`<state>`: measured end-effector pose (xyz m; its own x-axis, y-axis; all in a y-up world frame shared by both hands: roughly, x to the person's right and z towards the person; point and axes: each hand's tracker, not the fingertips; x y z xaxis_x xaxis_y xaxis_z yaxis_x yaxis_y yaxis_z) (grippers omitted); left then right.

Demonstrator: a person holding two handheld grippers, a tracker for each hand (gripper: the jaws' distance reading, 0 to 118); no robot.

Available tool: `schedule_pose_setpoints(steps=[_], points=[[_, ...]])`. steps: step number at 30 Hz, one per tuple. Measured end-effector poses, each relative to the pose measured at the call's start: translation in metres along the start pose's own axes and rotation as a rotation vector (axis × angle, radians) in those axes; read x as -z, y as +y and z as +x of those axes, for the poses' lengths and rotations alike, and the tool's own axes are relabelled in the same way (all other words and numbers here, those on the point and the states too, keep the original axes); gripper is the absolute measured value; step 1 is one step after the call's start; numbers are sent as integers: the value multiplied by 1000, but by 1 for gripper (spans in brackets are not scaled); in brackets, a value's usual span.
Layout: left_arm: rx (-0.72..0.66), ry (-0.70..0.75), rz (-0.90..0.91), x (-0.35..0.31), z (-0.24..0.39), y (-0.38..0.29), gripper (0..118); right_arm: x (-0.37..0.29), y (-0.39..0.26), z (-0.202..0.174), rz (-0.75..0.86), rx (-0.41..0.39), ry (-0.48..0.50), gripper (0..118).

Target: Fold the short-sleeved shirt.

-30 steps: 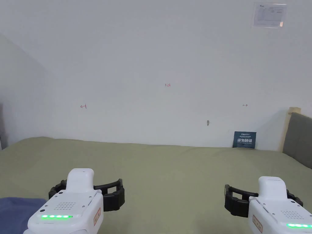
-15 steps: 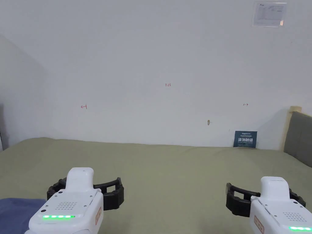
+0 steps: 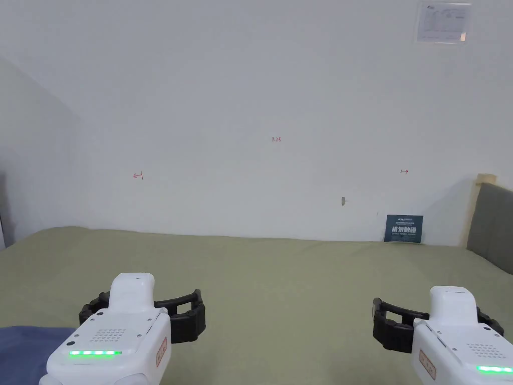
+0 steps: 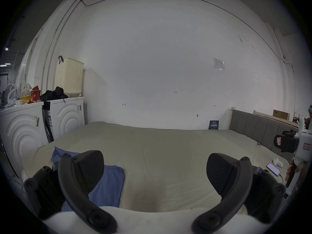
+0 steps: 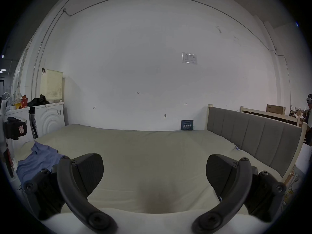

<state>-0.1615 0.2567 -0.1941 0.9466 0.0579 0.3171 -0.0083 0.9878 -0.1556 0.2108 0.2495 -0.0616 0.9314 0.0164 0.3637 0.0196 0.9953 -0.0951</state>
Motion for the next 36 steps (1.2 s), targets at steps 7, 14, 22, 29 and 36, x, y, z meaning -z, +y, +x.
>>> schedule_pose_setpoints(steps=[7, 14, 22, 29, 36], points=[[3, 0, -9, -2, 1, 0, 118, -1, 0, 0, -3, -1, 10, 118], [-13, -27, -6, -2, -1, 3, 118, 0, 0, 0, -13, -3, 15, 118], [8, -22, -12, -5, 2, 3, 118, 0, 2, 2, -15, 8, 20, 118], [12, -14, -16, 2, 0, 0, 118, 2, 2, -1, -21, -1, 26, 118], [5, -10, -4, 1, -3, -1, 118, -1, 4, -2, -9, -8, 36, 118]])
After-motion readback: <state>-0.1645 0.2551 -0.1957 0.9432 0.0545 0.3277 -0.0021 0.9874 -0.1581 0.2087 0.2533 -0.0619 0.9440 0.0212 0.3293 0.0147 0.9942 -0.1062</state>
